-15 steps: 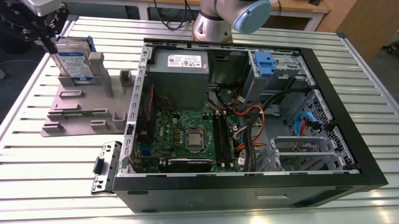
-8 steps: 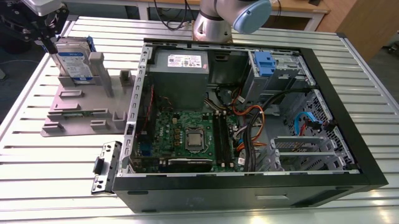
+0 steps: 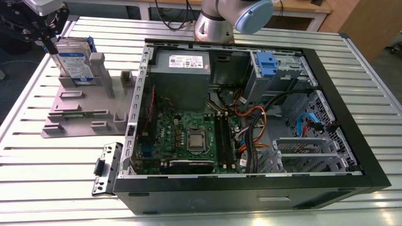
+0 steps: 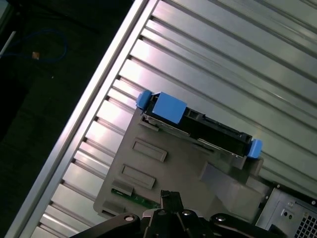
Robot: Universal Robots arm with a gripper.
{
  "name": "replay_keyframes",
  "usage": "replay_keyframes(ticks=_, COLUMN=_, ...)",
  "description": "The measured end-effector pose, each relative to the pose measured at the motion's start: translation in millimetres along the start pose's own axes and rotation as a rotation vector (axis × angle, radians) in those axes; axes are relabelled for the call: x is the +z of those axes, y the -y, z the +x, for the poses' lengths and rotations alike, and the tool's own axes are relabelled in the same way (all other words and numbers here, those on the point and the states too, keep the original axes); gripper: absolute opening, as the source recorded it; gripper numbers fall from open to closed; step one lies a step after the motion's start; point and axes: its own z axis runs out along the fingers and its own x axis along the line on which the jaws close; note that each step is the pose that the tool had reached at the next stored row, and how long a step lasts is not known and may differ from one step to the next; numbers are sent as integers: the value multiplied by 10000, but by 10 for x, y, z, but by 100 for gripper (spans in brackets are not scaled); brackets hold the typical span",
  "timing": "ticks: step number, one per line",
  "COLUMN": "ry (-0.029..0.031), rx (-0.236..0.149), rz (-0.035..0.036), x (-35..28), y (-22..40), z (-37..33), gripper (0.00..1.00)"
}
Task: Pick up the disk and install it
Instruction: 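Pick up the disk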
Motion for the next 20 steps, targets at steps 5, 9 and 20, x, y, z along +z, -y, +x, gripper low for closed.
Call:
replay_keyframes(ticks=5, ry=-3, rx=-77, rz=-2, x=0, y=0, z=0, gripper=10)
replay_keyframes(ticks=9, ry=-6, rx=-138, rz=-3, x=0, y=0, z=0, gripper=10)
replay_keyframes(ticks=20, ry=-15, rx=-325, rz=-8, x=0, y=0, z=0, gripper=10)
